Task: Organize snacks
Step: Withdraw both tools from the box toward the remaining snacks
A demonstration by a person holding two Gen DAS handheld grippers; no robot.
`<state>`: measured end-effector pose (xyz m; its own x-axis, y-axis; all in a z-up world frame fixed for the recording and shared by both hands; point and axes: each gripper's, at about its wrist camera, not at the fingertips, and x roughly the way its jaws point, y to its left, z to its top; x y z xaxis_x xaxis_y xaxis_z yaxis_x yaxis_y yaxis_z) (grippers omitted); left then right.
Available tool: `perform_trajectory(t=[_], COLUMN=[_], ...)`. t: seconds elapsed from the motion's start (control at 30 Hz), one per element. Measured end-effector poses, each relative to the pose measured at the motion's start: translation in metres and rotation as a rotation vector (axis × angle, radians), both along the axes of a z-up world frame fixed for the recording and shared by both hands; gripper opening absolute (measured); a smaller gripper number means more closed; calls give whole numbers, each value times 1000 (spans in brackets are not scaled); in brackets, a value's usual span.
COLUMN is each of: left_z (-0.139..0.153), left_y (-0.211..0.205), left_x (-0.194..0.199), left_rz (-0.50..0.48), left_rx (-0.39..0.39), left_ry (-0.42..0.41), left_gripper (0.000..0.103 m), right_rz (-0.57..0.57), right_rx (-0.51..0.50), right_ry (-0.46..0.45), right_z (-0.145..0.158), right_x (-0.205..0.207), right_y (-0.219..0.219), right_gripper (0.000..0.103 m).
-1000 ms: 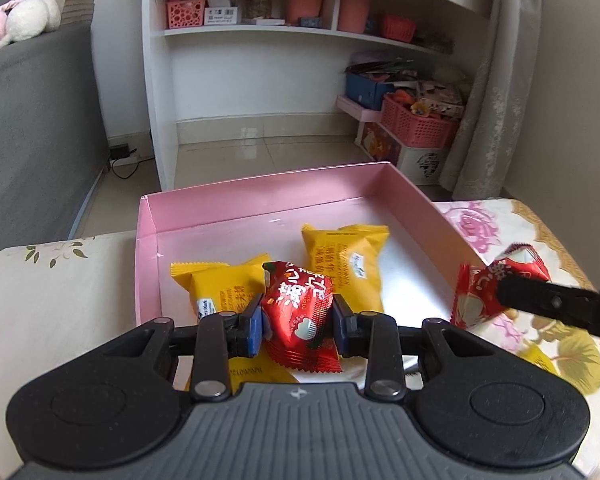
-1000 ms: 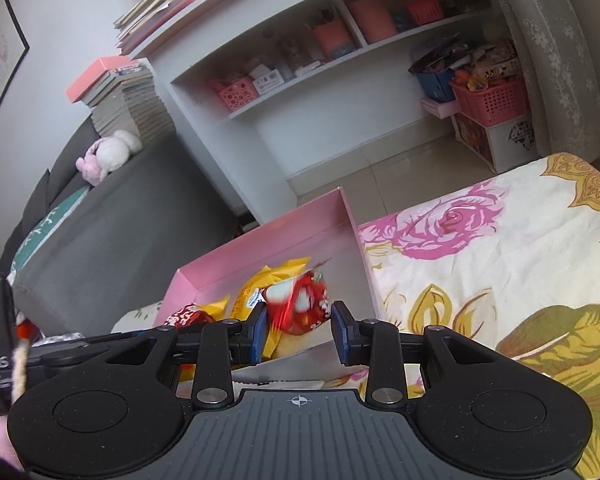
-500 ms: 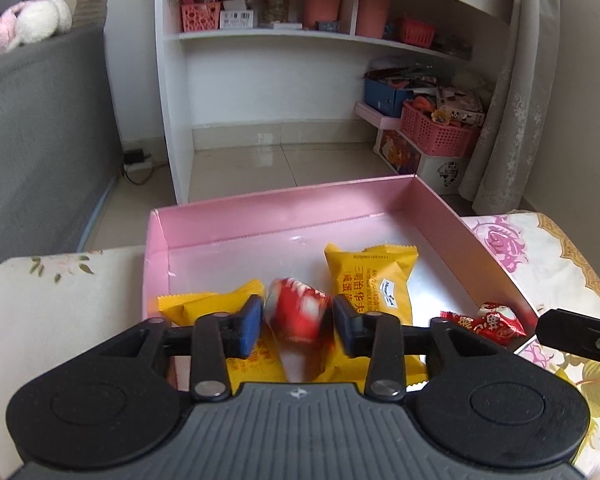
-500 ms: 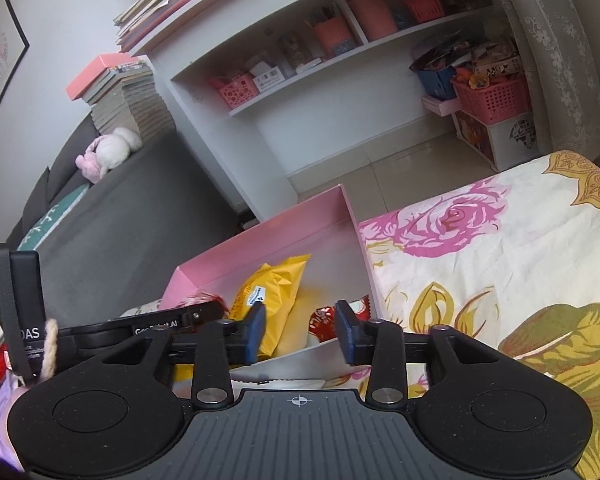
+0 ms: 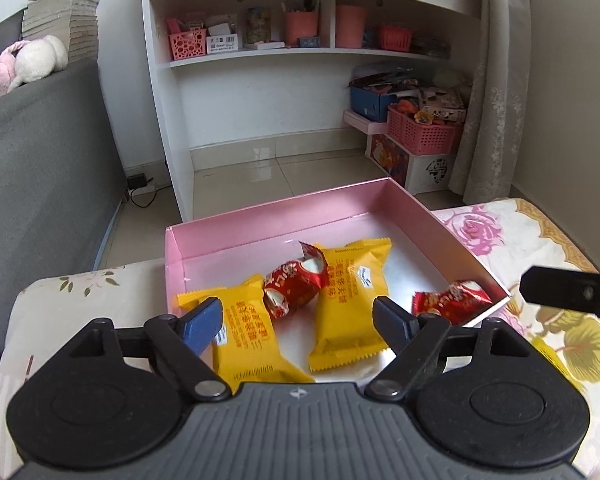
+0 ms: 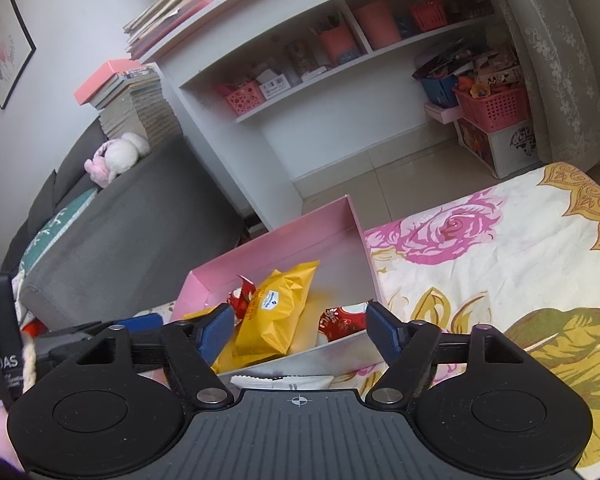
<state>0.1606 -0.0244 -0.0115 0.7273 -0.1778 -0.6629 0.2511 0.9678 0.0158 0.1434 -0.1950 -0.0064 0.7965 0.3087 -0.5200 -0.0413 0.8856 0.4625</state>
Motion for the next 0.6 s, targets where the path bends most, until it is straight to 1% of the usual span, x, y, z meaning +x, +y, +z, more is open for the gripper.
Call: perform_trajectory(t=[0.1,0.27,0.37,0.6], left_z=[2,5,7,12], left_y=[1,7,11,22], left_x=[-9,-26,-35,-63], left_rz=[0,8,15,29], left_rx=[-4,-19,-21,-20], left_ry=[4,15,21,46], left_gripper=[84,88,91,101], right_rz=[5,24,40,76], right_rx=[-7,-31,-50,-105], right_ry=[0,-7,-11,-18], right_z=[5,16,21,29], right_x=[-5,-18,-27,-48], right_y=[-1,1,5,17], right_gripper=[79,87,89,96])
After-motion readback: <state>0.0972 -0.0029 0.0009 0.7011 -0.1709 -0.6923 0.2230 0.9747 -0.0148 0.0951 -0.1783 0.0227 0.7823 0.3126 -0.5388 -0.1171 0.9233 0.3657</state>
